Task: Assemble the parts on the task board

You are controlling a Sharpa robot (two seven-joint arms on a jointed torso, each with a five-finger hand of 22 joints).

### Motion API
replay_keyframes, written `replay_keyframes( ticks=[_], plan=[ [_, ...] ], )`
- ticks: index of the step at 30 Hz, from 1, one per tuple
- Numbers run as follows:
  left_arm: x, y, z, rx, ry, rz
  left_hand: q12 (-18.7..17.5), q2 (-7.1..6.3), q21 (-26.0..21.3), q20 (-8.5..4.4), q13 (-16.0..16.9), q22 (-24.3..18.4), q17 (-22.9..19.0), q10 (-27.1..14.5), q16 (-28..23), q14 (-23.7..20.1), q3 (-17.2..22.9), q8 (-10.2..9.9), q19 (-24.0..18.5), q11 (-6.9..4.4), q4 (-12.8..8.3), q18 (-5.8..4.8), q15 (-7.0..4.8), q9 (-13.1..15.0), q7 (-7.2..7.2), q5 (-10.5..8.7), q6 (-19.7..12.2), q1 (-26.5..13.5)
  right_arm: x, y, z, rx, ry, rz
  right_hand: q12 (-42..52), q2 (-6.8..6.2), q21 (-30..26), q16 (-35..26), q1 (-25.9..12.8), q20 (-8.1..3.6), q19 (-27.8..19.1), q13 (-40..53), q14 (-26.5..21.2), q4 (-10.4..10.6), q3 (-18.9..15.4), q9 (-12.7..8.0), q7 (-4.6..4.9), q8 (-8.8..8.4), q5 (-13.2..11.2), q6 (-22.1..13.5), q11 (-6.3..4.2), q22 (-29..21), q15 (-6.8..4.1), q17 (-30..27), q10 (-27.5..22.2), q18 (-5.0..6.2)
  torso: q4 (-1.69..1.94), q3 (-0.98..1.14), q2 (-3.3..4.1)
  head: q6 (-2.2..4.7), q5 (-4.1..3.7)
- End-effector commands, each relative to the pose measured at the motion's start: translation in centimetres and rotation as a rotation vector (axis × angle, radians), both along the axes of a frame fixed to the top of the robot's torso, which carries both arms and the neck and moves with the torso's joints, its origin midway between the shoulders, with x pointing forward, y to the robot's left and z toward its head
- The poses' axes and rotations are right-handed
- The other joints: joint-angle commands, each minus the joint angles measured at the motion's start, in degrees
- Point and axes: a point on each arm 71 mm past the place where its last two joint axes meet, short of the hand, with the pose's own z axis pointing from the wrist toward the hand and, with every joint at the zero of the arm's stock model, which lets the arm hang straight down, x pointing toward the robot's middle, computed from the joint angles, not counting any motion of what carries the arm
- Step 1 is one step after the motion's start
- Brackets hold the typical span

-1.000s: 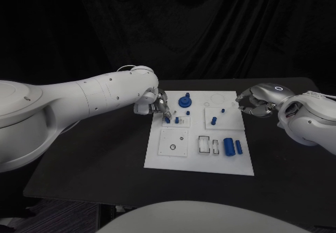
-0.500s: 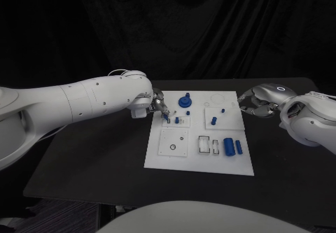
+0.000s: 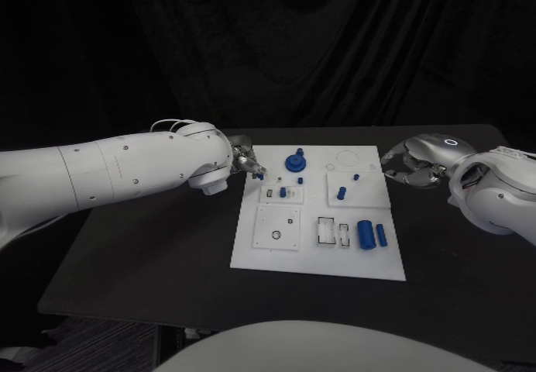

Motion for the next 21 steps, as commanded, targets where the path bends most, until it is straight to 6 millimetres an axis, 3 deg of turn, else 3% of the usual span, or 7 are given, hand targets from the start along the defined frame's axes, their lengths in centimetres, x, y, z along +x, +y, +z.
replay_keyframes(
  ticks=[1,5,10,19,21],
  plan=[
    [-0.1,-0.3,1.0,-0.028,-0.180,-0.009,0.20,0.29,-0.29,-0.41,14.92,12.91,15.10,6.00,0.15,6.15,1.23,0.35,2.61,-0.54,-0.88,0.34,-0.39,0.90,-1.03,0.03,1.12,-0.21,0.0,-0.2,-0.1,-0.006,0.002,-0.022,-0.35,0.15,-0.36,-0.25,-0.43,-0.05,-0.35,13.34,3.63,0.01,0.35,-0.08,0.08,-0.29,-0.35,0.31,0.46,9.73,0.54,9.09,3.74,0.86,-0.06,0.00,0.08,0.01,0.26],
    [-0.9,-0.3,0.7,-0.043,-0.219,-0.024,0.20,0.36,-0.43,-0.46,14.92,12.86,15.10,6.00,0.15,6.15,1.65,0.54,2.57,-0.59,-0.89,0.37,-0.43,1.14,-1.05,1.36,0.89,-0.10,0.0,-0.1,0.0,-0.005,0.000,-0.020,-0.35,0.15,-0.36,-0.25,-0.43,-0.05,-0.35,13.34,3.63,0.01,0.35,-0.08,0.08,-0.29,-0.35,0.31,0.46,9.73,0.54,9.09,3.74,0.86,-0.23,0.03,0.11,0.01,0.49],
    [-1.8,-0.5,-0.3,-0.044,-0.250,-0.048,0.20,0.22,-0.40,-0.48,14.92,12.88,15.10,6.00,0.15,6.15,1.69,0.73,2.61,-0.59,-0.81,0.36,-0.45,1.25,-1.04,2.06,0.84,-0.24,0.0,-0.3,0.0,-0.003,-0.003,-0.022,-0.35,0.15,-0.36,-0.25,-0.43,-0.05,-0.35,13.34,3.63,0.01,0.35,-0.08,0.08,-0.29,-0.35,0.31,0.46,9.73,0.54,9.09,3.74,0.86,0.06,0.00,0.01,0.01,0.21],
    [-2.5,-0.8,-1.8,-0.039,-0.227,-0.067,0.20,0.18,-0.39,-0.49,14.92,12.89,15.10,6.00,0.15,6.15,1.69,0.81,2.62,-0.60,-0.77,0.35,-0.46,1.27,-1.04,2.35,0.86,-0.30,0.0,-0.3,0.0,-0.001,-0.005,-0.022,-0.35,0.15,-0.36,-0.25,-0.43,-0.05,-0.35,13.34,3.63,0.01,0.35,-0.08,0.08,-0.29,-0.35,0.31,0.46,9.73,0.54,9.09,3.74,0.86,-0.03,0.08,-0.09,0.01,-0.01],
    [-2.6,-0.9,-2.1,-0.035,-0.217,-0.073,0.20,0.22,-0.49,-0.50,14.92,12.85,15.10,6.00,0.15,6.15,1.69,0.84,2.58,-0.60,-0.68,0.38,-0.46,1.26,-1.04,2.42,0.89,-0.38,0.0,-0.3,0.0,-0.001,-0.005,-0.022,-0.35,0.15,-0.36,-0.25,-0.43,-0.05,-0.35,13.34,3.63,0.01,0.35,-0.08,0.08,-0.29,-0.35,0.31,0.46,9.73,0.54,9.09,3.74,0.86,-0.01,0.02,-0.02,0.01,0.04]
  ],
)
